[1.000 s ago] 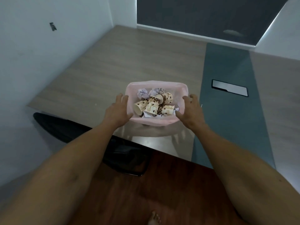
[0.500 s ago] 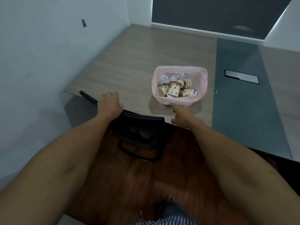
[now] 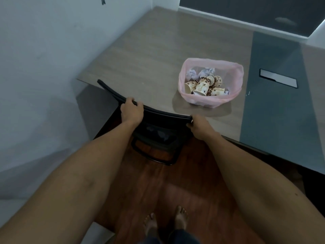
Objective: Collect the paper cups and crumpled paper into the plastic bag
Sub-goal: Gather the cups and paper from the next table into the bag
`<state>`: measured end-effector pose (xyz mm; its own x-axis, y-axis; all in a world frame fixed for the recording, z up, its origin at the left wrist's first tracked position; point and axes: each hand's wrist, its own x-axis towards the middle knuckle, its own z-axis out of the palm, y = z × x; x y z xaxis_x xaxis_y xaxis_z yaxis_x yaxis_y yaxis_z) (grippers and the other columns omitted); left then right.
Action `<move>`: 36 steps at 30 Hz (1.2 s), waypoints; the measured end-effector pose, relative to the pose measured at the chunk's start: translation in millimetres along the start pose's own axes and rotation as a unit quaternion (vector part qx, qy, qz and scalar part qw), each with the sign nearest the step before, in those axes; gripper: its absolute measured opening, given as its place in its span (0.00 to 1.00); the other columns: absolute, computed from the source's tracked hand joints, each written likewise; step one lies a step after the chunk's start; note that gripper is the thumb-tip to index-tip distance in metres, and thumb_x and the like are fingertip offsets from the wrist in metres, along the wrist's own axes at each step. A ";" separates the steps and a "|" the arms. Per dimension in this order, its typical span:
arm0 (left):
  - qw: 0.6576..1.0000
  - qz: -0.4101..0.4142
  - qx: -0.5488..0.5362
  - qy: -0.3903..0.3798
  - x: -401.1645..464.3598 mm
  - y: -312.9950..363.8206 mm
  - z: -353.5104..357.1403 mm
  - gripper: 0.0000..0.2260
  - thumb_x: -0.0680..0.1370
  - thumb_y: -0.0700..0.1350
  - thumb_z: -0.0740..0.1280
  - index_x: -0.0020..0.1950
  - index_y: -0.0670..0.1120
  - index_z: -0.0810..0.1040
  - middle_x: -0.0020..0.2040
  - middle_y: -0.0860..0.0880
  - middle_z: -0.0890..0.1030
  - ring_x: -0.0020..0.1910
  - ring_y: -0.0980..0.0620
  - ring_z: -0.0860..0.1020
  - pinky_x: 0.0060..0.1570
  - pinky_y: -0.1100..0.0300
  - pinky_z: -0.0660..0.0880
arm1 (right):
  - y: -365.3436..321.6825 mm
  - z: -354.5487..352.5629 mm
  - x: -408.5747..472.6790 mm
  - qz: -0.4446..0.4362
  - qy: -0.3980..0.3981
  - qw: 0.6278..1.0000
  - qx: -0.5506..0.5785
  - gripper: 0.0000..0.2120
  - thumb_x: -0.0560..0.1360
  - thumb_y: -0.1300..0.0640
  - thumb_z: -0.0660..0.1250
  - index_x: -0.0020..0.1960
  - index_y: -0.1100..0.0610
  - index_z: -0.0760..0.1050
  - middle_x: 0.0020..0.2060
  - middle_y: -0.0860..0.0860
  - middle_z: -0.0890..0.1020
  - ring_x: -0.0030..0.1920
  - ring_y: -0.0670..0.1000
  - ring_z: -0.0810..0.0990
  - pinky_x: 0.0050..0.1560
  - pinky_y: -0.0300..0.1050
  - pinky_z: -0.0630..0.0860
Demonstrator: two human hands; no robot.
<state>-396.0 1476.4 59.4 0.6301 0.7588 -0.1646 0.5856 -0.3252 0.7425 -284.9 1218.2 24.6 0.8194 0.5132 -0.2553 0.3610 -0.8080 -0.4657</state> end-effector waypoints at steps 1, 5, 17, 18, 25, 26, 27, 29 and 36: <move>1.000 -0.007 -0.027 0.008 0.4 -0.1 1.6 0.19 0.82 0.52 0.60 0.72 0.47 0.71 0.64 0.41 0.74 0.54 0.44 0.76 0.57 0.51 0.77 | -0.4 -0.1 -0.4 -0.003 0.001 1.000 -0.001 0.11 0.79 0.55 0.68 0.59 0.57 0.77 0.56 0.58 0.81 0.56 0.59 0.79 0.59 0.58 0.77; 0.995 -0.032 -0.087 0.033 5.4 -2.2 -0.6 0.15 0.81 0.48 0.61 0.67 0.46 0.74 0.61 0.42 0.75 0.50 0.43 0.79 0.55 0.48 0.80 | -8.6 -5.2 -4.5 -0.036 -0.008 0.998 -0.043 0.08 0.80 0.56 0.68 0.56 0.60 0.78 0.53 0.58 0.82 0.52 0.59 0.80 0.56 0.57 0.77; 0.988 -0.061 -0.094 0.106 42.5 -54.8 -72.8 0.18 0.83 0.40 0.59 0.73 0.46 0.65 0.59 0.43 0.75 0.46 0.49 0.72 0.44 0.59 0.67 | -96.9 28.6 -15.1 -0.106 -0.183 0.974 0.082 0.03 0.75 0.62 0.75 0.47 0.60 0.82 0.38 0.54 0.87 0.39 0.50 0.87 0.43 0.44 0.84; 0.987 -0.062 -0.099 0.112 45.1 -58.9 -81.0 0.19 0.83 0.39 0.59 0.75 0.46 0.63 0.58 0.44 0.74 0.47 0.49 0.72 0.44 0.59 0.68 | -106.1 35.4 -14.6 -0.108 -0.200 0.968 0.105 0.03 0.76 0.62 0.74 0.48 0.60 0.82 0.38 0.55 0.87 0.40 0.50 0.87 0.45 0.44 0.84; 0.984 -0.098 -0.049 0.141 75.9 -94.6 -132.6 0.16 0.83 0.40 0.56 0.71 0.39 0.66 0.62 0.41 0.75 0.54 0.44 0.76 0.51 0.53 0.75 | -182.8 81.6 -3.9 -0.168 -0.278 0.941 0.094 0.08 0.74 0.57 0.78 0.45 0.60 0.82 0.36 0.53 0.86 0.38 0.47 0.85 0.44 0.47 0.81; 0.984 -0.101 -0.039 0.141 81.2 -100.0 -138.4 0.15 0.83 0.40 0.55 0.69 0.39 0.68 0.63 0.40 0.76 0.54 0.45 0.76 0.53 0.53 0.75 | -193.3 88.5 -3.3 -0.175 -0.286 0.937 0.100 0.09 0.73 0.56 0.78 0.45 0.62 0.81 0.35 0.53 0.86 0.37 0.46 0.84 0.42 0.45 0.80; 0.985 -0.098 -0.029 0.142 86.5 -104.9 -144.4 0.14 0.83 0.40 0.55 0.67 0.39 0.69 0.62 0.40 0.76 0.53 0.46 0.75 0.52 0.55 0.74 | -203.6 96.0 -3.1 -0.184 -0.293 0.932 0.108 0.11 0.73 0.56 0.78 0.44 0.63 0.80 0.34 0.54 0.86 0.36 0.47 0.84 0.42 0.44 0.79; 0.986 -0.085 -0.006 0.143 97.3 -113.8 -156.5 0.14 0.83 0.39 0.53 0.66 0.39 0.71 0.61 0.40 0.77 0.51 0.48 0.74 0.50 0.57 0.71 | -222.2 112.6 -2.9 -0.200 -0.306 0.921 0.133 0.14 0.73 0.57 0.78 0.44 0.66 0.78 0.34 0.56 0.85 0.37 0.49 0.84 0.40 0.41 0.78; 0.989 -0.046 0.022 0.138 128.5 -142.6 -193.6 0.14 0.82 0.37 0.52 0.62 0.41 0.74 0.54 0.43 0.77 0.48 0.48 0.74 0.46 0.56 0.71 | -274.9 166.0 3.6 -0.189 -0.362 0.880 0.243 0.11 0.75 0.63 0.76 0.48 0.70 0.77 0.39 0.63 0.85 0.40 0.58 0.86 0.43 0.42 0.80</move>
<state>-497.3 1729.5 58.1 0.4135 0.9096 -0.0409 0.6592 -0.2681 0.7025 -455.1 1490.2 11.0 0.1209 0.9104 -0.3956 0.1697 -0.4116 -0.8954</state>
